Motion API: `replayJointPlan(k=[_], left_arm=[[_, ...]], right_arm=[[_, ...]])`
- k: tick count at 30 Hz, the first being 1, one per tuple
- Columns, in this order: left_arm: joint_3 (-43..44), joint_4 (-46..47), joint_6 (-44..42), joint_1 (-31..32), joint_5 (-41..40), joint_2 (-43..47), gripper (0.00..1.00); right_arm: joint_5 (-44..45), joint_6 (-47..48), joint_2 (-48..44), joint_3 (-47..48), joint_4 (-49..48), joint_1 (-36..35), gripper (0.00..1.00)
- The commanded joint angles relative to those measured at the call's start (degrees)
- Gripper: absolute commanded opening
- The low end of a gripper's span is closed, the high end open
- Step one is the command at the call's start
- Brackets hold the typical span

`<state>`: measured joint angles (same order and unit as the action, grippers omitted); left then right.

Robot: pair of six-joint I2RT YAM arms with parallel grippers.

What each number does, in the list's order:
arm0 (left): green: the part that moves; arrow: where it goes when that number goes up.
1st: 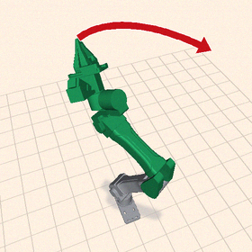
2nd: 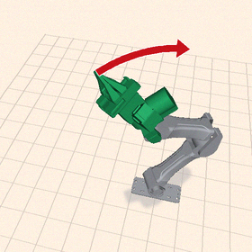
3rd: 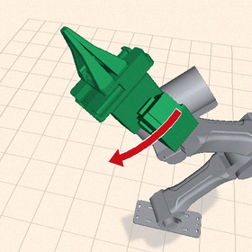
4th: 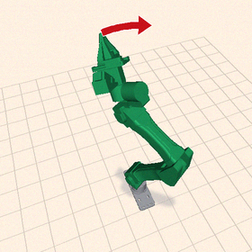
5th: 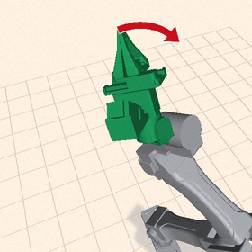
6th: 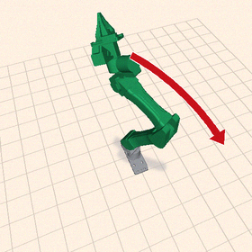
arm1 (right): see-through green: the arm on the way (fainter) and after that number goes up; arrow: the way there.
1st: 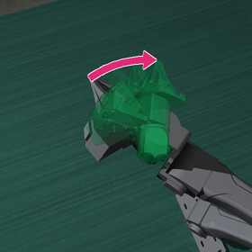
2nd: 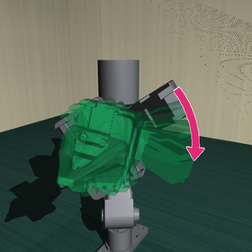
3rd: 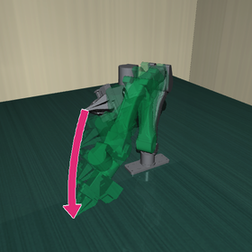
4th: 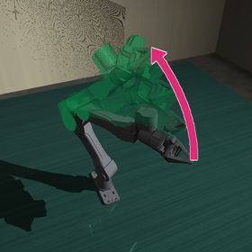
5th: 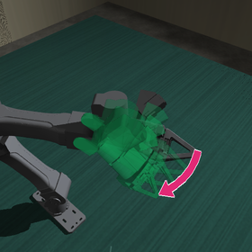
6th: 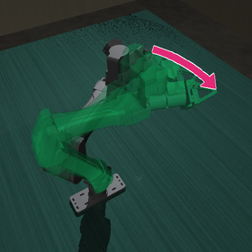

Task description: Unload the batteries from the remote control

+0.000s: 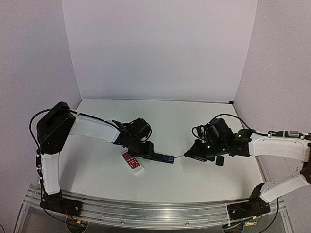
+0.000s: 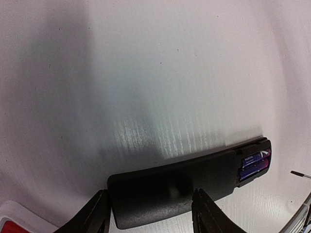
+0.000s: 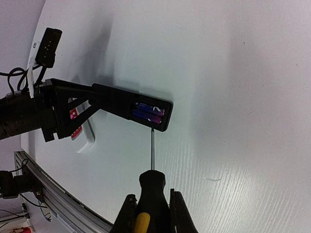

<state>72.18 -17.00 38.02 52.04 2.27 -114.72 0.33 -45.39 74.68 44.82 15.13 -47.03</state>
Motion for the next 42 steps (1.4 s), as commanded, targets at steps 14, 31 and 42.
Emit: replayJointPlan(k=[14, 31, 42], left_arm=[[-0.89, -6.38, 1.32, 0.96, -0.78, -1.95, 0.56], [-0.73, -6.24, 1.34, 1.27, -0.78, -2.12, 0.56], [-0.74, -6.14, 1.02, 1.32, -0.80, -2.03, 0.56]], right_arm=[[0.98, 0.41, 4.64, 5.79, 1.18, -0.19, 0.00], [0.45, 0.04, 8.01, 7.65, 2.49, -0.19, 0.00], [0.97, 0.35, 9.06, 8.15, 2.53, -0.22, 0.00]])
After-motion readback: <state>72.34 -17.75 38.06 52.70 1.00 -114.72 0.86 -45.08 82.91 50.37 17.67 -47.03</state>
